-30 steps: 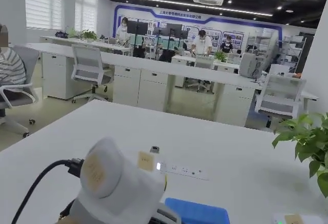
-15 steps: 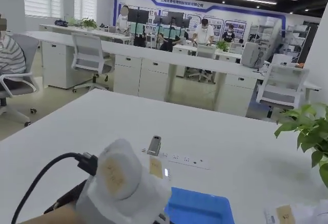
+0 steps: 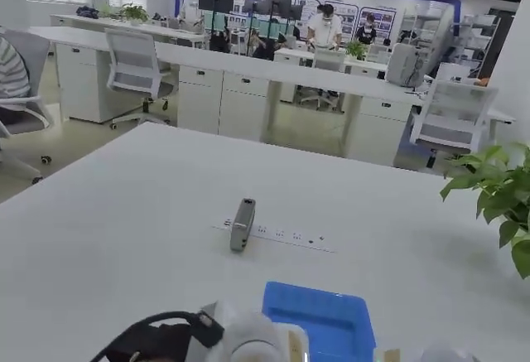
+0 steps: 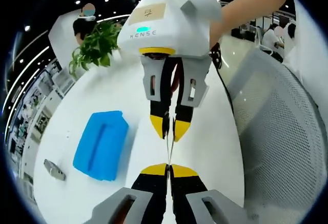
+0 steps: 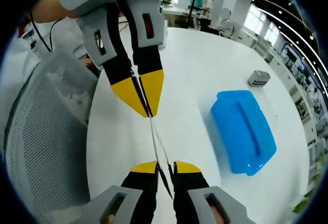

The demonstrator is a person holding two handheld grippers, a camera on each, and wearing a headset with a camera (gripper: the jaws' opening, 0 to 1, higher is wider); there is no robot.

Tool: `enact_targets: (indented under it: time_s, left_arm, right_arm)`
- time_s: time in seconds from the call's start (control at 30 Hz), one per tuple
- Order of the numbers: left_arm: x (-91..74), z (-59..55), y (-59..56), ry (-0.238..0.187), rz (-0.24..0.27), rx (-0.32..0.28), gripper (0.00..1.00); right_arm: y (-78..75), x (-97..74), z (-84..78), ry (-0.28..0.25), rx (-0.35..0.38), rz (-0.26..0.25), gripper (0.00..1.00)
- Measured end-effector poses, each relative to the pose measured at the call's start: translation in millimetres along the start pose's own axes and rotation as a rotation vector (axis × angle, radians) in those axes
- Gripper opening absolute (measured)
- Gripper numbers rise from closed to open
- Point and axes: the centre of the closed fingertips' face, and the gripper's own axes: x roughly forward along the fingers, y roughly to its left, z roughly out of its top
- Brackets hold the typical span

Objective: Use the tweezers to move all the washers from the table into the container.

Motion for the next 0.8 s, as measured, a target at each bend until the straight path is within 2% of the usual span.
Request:
enact_targets:
  time_s: [0.13, 0.23, 0.4, 0.43, 0.57, 0.63, 0.67, 0.73, 0.8]
  left_arm:
    - [17.2, -13.8, 0.0, 0.027, -0.027, -0.022, 0.0]
    - [26.4, -18.7, 0.3, 0.038, -0.037, -0.027, 0.0]
    - [41.2, -27.9, 2.2, 0.057, -0.022, -0.049, 0.0]
    - [43.7, -32.3, 0.8, 0.078, -0.024, -0.039, 0.0]
    - [46.5, -40.1, -0.4, 0.117, -0.027, -0.017, 0.0]
    - [47.1, -44.6, -0.9, 0.133, -0.036, -0.053, 0.0]
    - [48.5, -46.7, -1.1, 0.141, -0.037, -0.054, 0.0]
    - [49.2, -53.4, -3.2, 0.176, -0.041, -0.027, 0.0]
    - [50.2, -52.0, -3.2, 0.161, -0.044, 0.007, 0.0]
  right_arm:
    - [-2.2, 12.1, -10.3, 0.021, 0.036, 0.007, 0.08]
    - [-3.8, 18.8, -16.7, 0.03, 0.053, 0.005, 0.08]
    - [-10.5, 25.4, -23.9, 0.046, 0.064, -0.024, 0.09]
    - [-10.5, 27.1, -25.5, 0.049, 0.067, -0.025, 0.09]
    - [-8.3, 27.0, -24.1, 0.041, 0.074, -0.021, 0.09]
    - [-6.5, 28.1, -25.2, 0.047, 0.06, -0.021, 0.09]
    - [-7.9, 27.2, -24.6, 0.044, 0.054, -0.029, 0.1]
    - [-8.3, 26.5, -24.7, 0.046, 0.067, -0.037, 0.15]
    - [-7.4, 21.9, -21.0, 0.019, 0.072, -0.048, 0.15]
